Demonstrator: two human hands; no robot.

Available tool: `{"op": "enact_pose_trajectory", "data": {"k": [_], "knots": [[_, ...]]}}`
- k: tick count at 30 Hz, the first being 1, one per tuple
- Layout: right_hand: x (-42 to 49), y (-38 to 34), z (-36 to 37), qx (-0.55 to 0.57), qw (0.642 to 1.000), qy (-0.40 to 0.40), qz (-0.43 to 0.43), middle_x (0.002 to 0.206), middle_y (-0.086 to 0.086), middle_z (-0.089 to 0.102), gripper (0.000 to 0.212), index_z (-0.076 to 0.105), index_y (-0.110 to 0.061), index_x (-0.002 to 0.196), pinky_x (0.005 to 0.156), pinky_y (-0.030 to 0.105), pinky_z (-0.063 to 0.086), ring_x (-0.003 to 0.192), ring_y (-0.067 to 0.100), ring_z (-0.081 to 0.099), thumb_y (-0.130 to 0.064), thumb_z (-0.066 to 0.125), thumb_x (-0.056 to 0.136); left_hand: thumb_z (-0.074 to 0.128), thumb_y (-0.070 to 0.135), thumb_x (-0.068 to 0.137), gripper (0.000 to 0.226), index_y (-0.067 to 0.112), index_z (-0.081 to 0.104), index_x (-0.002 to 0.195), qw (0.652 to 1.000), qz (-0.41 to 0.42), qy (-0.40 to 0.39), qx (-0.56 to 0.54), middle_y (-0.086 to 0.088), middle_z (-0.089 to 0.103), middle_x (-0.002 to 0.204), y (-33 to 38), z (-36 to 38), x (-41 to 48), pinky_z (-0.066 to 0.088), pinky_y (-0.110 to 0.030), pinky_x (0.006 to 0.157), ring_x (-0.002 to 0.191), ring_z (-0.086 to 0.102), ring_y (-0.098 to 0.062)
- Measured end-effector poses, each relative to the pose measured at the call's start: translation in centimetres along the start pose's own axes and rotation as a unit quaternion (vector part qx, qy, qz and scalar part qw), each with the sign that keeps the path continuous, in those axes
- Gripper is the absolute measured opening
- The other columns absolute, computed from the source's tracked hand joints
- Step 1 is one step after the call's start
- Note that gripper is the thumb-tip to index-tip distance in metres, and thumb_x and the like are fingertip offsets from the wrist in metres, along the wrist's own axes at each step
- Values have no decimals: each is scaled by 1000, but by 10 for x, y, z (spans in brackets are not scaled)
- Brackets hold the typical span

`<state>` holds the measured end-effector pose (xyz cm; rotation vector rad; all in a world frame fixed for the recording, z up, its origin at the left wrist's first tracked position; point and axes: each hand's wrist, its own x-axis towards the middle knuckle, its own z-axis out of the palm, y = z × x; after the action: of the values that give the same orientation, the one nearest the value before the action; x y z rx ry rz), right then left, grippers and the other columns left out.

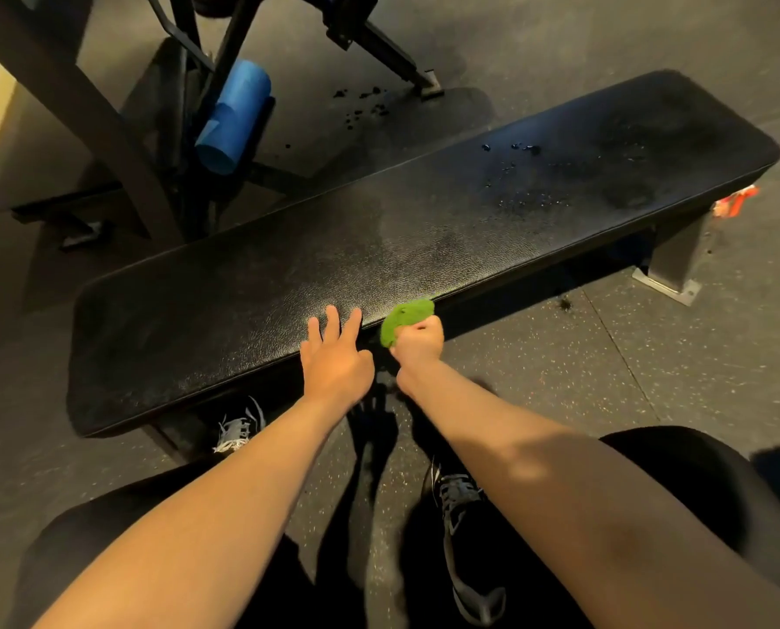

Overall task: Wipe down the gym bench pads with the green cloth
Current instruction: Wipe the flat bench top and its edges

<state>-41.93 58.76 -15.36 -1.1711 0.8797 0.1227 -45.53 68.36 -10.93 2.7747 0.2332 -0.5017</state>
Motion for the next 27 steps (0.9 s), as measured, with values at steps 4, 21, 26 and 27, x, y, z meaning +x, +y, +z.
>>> {"op": "enact_pose_trajectory", "data": {"k": [4,21,26,27], "knots": [[-15,12,2,-25,989,-141,47,85,13,62,24,48,-13,81,71,39,49,84,26,61,2,66,80,43,17,95,75,32,10,161,1000,8,-14,-3,-6,-4,169,-1,-5,-1,7,-52,123,154,-9,-35],[8,-39,-24,-100,980,96,-139,111,4,50,16,51,-20,91,84,31,44,92,20,53,-13,65,91,47,4,91,85,34,10,161,999,23,-40,-21,-2,-8,169,-10,-9,1,6,-46,125,154,-13,-32],[-31,1,-2,-220,960,-88,-146,85,-2,56,21,57,-23,78,66,25,43,75,14,54,-7,69,80,44,9,95,75,31,15,160,999,30,-28,-14,-4,-2,169,-11,-10,2,10,-47,123,154,-7,-34],[-38,8,1,-221,958,-132,-125,80,-4,56,18,60,-21,78,61,22,42,71,12,52,-5,66,81,41,12,98,69,31,18,160,999,34,-28,-25,-4,-1,169,-13,-11,2,11,-47,123,155,-6,-33]]}}
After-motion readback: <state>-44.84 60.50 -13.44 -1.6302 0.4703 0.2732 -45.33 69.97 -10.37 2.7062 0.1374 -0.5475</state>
